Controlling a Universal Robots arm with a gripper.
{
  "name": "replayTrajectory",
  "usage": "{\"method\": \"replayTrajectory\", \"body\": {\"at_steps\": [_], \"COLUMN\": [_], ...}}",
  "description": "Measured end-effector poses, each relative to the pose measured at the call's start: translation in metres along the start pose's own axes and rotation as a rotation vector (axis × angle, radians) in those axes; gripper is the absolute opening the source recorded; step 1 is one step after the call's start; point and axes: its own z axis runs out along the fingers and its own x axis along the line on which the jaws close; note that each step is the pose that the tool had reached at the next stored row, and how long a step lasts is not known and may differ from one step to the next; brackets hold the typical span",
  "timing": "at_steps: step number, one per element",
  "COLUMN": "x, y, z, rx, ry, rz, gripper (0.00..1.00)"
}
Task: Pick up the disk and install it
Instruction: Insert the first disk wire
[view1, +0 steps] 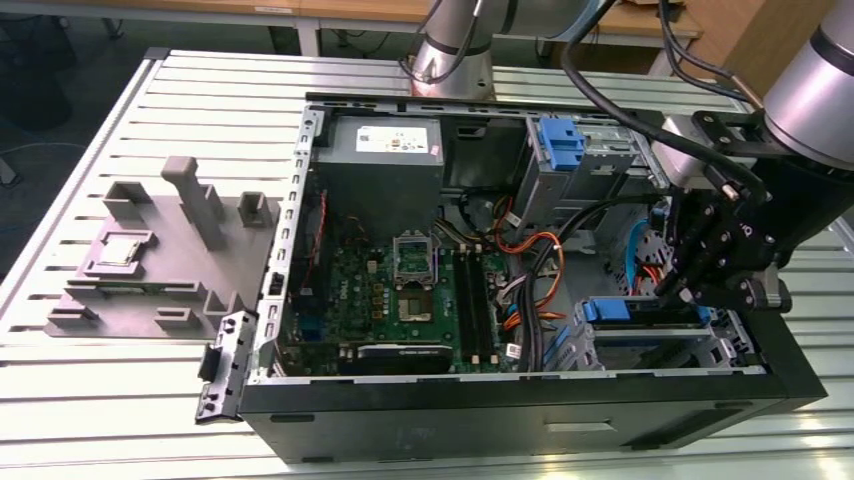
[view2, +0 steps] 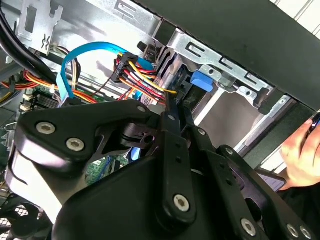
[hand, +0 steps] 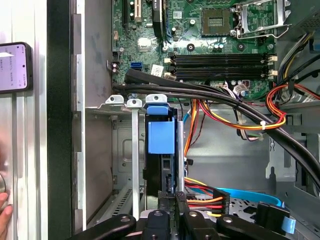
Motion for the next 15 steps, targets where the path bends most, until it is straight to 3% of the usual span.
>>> {"method": "replayTrajectory", "body": {"at_steps": [4,5,11,13,15], "x": [0.0001,0.0002,0.0005,0.0005,0.0005], "y": [0.0,0.0001,0.0001,0.0002,0.0001], "z": [-0.0014,-0.0029,-0.0093,-0.0093,-0.0094], "rx": [-0.0001,0.0,-0.0001,-0.0001,-0.0001], "ry": [-0.0012,-0.0014,-0.0048,-0.0049,-0.0049], "rz": [0.0,0.0,0.0,0.0,0.0], "gripper": [0.18,0.25,0.25,0.23,0.11]}}
